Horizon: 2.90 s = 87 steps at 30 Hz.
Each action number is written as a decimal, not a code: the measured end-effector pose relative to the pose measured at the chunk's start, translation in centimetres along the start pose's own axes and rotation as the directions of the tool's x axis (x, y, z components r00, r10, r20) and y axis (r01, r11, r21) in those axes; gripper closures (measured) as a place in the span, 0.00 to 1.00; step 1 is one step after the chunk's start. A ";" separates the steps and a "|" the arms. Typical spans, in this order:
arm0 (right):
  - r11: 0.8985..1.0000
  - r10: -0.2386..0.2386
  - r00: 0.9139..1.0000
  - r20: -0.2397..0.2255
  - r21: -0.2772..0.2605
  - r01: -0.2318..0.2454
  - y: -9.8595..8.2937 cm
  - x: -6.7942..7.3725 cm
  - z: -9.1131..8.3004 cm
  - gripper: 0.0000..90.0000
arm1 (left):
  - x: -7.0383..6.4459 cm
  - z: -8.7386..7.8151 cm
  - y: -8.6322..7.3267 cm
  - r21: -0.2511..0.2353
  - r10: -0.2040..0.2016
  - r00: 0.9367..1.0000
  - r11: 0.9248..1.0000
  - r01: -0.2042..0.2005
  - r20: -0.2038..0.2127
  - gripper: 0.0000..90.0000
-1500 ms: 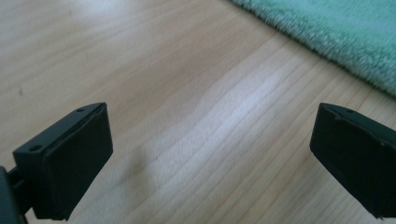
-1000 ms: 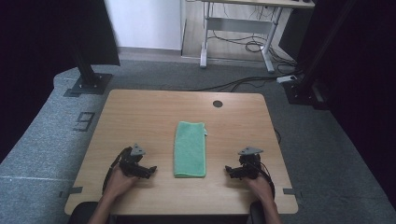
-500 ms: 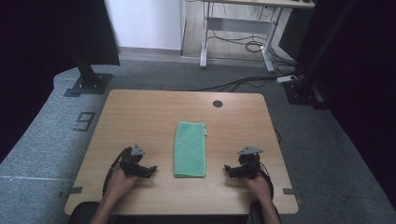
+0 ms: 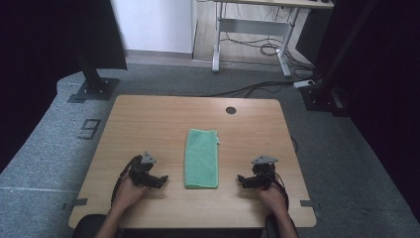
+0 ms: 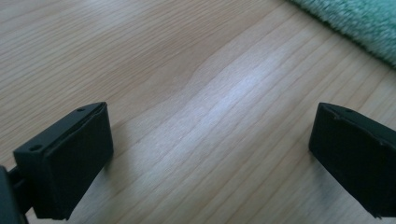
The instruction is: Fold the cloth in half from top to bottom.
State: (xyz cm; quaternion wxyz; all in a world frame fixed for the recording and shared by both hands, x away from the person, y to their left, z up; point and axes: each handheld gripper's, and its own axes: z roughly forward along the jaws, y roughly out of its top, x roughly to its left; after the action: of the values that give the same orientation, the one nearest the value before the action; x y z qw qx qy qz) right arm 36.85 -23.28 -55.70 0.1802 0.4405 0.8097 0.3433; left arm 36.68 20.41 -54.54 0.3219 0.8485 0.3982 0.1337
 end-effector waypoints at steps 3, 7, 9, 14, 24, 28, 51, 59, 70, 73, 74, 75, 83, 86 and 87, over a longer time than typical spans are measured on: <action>1.000 0.001 1.000 -0.001 0.001 -0.001 0.0 0.0 0.0 0.00 | -0.2 0.0 0.5 -0.008 0.001 1.000 1.000 -0.001 0.000 0.00; 1.000 -0.005 1.000 -0.004 0.000 0.005 0.0 0.0 0.0 0.00 | -0.4 0.0 1.9 -0.026 0.002 1.000 1.000 -0.002 -0.011 0.00; 1.000 -0.008 1.000 -0.006 0.000 0.008 0.0 0.0 0.0 0.00 | -0.5 0.2 2.5 -0.029 0.007 1.000 1.000 -0.008 -0.009 0.00; 1.000 -0.008 1.000 -0.005 0.000 0.008 0.0 0.0 0.0 0.00 | -0.6 1.3 4.5 -0.044 0.017 1.000 0.999 -0.018 -0.007 0.00; 1.000 -0.007 1.000 -0.004 0.000 0.007 0.0 0.0 0.0 0.00 | -0.4 3.6 8.9 -0.073 0.025 0.999 0.997 -0.028 -0.040 0.00; 1.000 -0.007 1.000 -0.006 0.000 0.007 0.0 0.0 0.0 0.00 | -0.2 4.6 9.3 -0.056 0.024 0.999 0.998 -0.026 -0.043 0.00; 0.998 -0.027 0.999 -0.028 0.047 0.028 0.9 0.0 0.3 0.03 | -0.4 7.4 8.0 -0.026 -0.024 0.998 0.999 0.022 -0.062 0.00; 0.998 -0.034 0.998 -0.056 0.046 0.036 2.0 -0.2 0.6 0.08 | -1.2 6.1 7.6 -0.046 -0.001 1.000 0.999 0.000 -0.028 0.01; 0.999 -0.042 0.995 -0.094 0.010 0.043 5.0 -1.1 1.8 0.13 | -1.2 6.5 6.9 -0.023 -0.015 1.000 1.000 0.015 -0.026 0.01; 0.998 -0.055 0.992 -0.111 -0.014 0.053 6.3 -1.0 2.4 0.15 | -1.2 6.5 6.9 -0.026 -0.011 1.000 1.000 0.011 -0.025 0.02; 0.998 -0.061 0.992 -0.113 -0.017 0.059 6.7 -0.9 2.7 0.15 | -1.2 6.4 6.9 -0.027 -0.010 1.000 1.000 0.009 -0.025 0.02; 0.998 -0.061 0.992 -0.113 -0.017 0.059 6.7 -0.9 2.7 0.15 | -1.2 6.4 6.9 -0.027 -0.010 1.000 1.000 0.009 -0.025 0.03; 0.995 -0.096 0.986 -0.133 -0.033 0.093 10.2 0.1 5.6 0.28 | -1.2 6.4 6.8 -0.026 -0.010 1.000 1.000 0.009 -0.024 0.03; 0.994 -0.107 0.985 -0.135 -0.034 0.103 11.1 0.3 6.3 0.33 | -1.2 6.4 6.8 -0.026 -0.010 1.000 1.000 0.009 -0.024 0.03; 0.994 -0.107 0.984 -0.140 -0.035 0.103 11.7 0.4 6.7 0.36 | -1.2 6.4 6.8 -0.025 -0.010 1.000 1.000 0.009 -0.024 0.03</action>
State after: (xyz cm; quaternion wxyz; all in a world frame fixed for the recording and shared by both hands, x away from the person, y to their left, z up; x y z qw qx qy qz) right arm 47.46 -15.88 -52.02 0.1460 0.3692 0.8377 0.3750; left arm 43.02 13.40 -54.90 0.3284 0.8408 0.4044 0.1474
